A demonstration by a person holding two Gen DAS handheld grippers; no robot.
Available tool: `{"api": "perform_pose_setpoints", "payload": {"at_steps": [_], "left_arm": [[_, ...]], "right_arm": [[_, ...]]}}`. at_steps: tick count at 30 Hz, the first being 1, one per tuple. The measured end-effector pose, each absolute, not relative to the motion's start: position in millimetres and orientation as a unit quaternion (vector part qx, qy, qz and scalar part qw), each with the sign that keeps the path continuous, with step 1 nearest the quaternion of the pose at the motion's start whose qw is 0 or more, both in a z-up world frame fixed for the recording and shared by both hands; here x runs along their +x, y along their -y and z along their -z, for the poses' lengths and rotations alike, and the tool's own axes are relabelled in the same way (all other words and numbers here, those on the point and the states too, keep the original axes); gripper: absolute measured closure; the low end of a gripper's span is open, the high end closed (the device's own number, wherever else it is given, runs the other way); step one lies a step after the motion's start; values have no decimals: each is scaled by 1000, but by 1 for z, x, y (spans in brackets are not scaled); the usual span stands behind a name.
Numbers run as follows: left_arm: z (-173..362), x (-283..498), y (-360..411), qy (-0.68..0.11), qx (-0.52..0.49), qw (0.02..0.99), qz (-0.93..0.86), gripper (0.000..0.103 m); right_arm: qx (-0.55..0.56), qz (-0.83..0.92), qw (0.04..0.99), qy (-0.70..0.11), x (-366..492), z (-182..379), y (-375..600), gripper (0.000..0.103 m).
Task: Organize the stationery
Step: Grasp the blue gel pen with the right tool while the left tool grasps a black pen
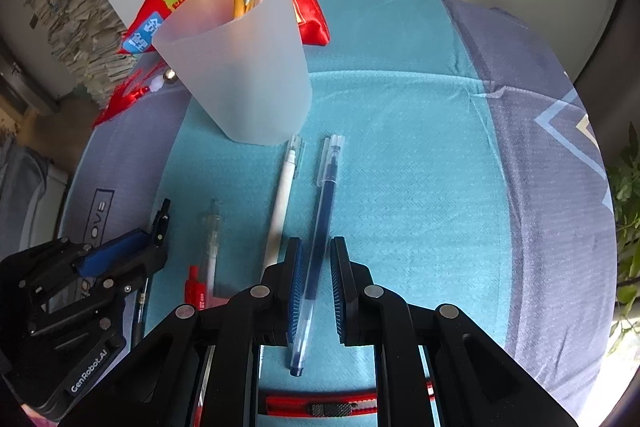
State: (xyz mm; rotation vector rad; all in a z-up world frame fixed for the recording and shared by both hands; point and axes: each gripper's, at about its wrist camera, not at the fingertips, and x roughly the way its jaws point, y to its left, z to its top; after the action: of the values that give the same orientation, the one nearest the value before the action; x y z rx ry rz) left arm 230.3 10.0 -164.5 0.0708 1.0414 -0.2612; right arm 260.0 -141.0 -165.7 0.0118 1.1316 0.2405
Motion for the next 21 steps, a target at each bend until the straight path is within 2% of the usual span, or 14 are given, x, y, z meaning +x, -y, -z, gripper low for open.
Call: {"api": "perform_pose_setpoints", "payload": {"at_steps": [6,10,16,21], "left_arm": [[166,232,-7,-494,37,860,125,89],[166,229,-11,-495,36,859,127,89],[165,223,-15,-495,40,859,125,89],[165,222,-14,-494,43,860,123,89]], "right_arm": [[-10,-114,844,-524,259,166,140,93],[19,-131,838,-529,254,164,149,94],[-13,-127,844,-520,232,152,155,94],[-17,-98,837,-538,236,165,165,94]]}}
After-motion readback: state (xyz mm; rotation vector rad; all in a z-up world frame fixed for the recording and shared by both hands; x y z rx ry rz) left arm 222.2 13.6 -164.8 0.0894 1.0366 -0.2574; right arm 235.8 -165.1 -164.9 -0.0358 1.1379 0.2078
